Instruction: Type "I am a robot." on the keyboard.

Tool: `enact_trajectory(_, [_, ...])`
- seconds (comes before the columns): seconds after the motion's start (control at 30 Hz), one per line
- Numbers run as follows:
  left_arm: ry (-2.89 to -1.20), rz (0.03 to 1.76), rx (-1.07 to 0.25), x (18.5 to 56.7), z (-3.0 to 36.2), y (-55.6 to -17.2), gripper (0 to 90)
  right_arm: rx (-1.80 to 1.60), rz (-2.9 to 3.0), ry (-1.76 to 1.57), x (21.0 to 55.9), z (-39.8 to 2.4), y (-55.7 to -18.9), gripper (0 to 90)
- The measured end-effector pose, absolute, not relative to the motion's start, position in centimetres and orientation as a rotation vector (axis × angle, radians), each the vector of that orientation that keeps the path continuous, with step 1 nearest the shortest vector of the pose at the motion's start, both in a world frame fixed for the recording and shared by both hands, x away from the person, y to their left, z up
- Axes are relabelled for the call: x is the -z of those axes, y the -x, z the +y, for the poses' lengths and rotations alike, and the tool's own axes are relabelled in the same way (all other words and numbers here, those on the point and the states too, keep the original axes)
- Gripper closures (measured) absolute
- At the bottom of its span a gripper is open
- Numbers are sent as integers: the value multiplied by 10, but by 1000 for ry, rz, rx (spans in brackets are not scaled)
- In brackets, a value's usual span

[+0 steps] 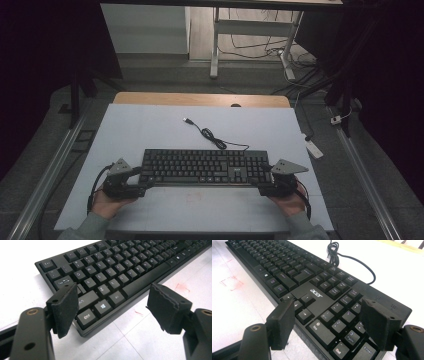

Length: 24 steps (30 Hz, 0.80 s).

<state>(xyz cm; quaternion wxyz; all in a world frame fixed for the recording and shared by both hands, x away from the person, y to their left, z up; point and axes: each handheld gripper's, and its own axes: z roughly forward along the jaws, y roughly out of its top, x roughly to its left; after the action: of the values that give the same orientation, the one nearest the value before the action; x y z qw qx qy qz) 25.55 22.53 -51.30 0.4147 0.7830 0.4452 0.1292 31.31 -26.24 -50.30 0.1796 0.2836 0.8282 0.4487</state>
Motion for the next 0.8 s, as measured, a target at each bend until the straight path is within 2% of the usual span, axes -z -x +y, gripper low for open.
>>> enact_trajectory(0.8, [-1973,1119,-356,512,225,-260,257,-1295,2344,-804,499,-251,-315,302])
